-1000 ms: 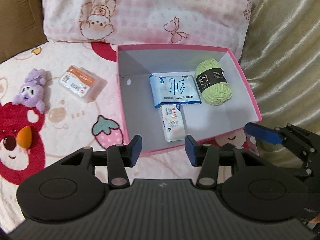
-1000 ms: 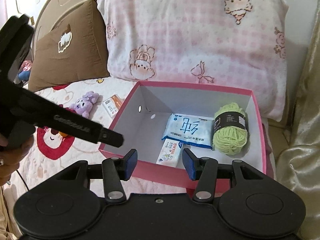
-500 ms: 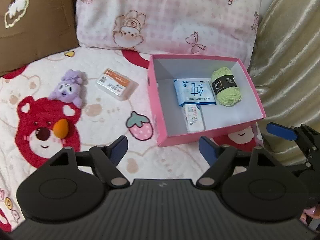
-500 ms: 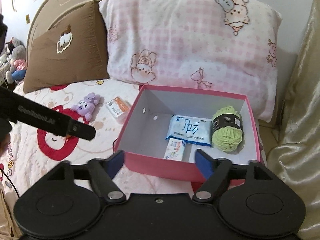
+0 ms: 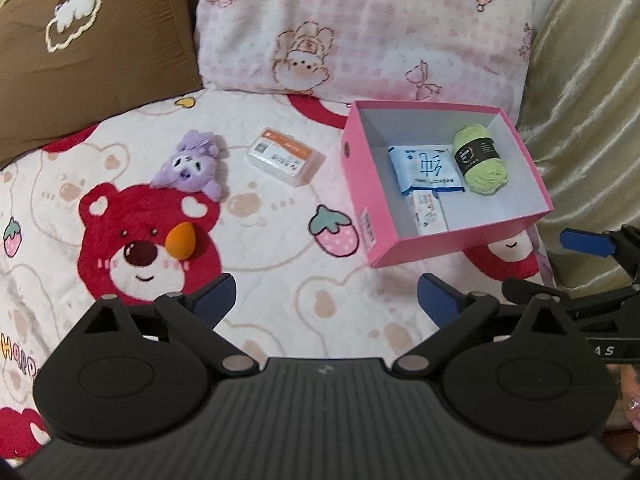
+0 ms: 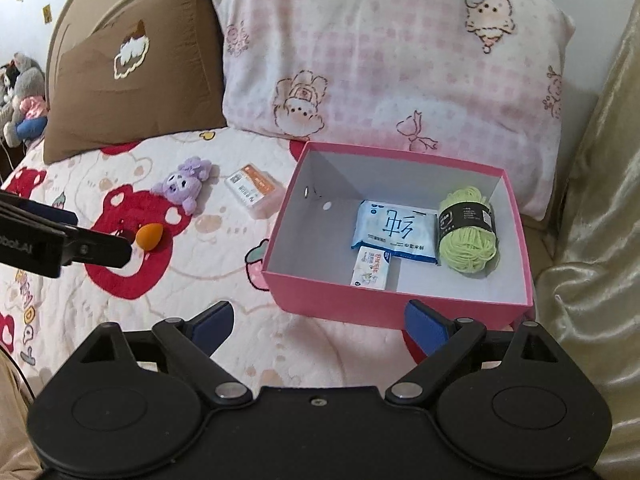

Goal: Organize objects
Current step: 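Withdraw the left tool up out of the pink box, then move the left tool toward the orange makeup sponge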

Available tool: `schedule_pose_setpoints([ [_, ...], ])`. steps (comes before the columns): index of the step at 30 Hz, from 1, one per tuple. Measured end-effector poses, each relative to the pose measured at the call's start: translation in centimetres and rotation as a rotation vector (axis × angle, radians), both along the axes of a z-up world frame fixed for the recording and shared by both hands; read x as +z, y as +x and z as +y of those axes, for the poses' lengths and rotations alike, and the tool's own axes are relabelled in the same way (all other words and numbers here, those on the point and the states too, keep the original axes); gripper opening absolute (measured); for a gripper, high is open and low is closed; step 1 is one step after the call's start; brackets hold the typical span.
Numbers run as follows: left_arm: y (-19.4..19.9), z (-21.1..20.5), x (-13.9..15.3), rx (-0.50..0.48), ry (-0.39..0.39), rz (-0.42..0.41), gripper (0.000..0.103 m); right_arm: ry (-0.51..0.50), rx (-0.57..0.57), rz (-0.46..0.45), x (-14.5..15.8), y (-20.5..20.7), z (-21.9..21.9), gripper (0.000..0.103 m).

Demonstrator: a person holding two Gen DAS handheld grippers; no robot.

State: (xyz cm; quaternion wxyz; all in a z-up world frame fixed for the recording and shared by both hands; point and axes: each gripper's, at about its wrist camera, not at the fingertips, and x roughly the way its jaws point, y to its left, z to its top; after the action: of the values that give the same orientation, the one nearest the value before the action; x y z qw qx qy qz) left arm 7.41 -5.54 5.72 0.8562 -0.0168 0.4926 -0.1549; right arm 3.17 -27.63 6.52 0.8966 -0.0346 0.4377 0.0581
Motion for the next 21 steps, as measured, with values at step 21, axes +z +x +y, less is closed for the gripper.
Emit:
schedule_pose_setpoints([
  [21,1.4,9.7,-4.1,0.148,-0.030,0.029,0.103,-0.083,0.311,-0.139,-0.1,-0.5,9.8,0.094],
])
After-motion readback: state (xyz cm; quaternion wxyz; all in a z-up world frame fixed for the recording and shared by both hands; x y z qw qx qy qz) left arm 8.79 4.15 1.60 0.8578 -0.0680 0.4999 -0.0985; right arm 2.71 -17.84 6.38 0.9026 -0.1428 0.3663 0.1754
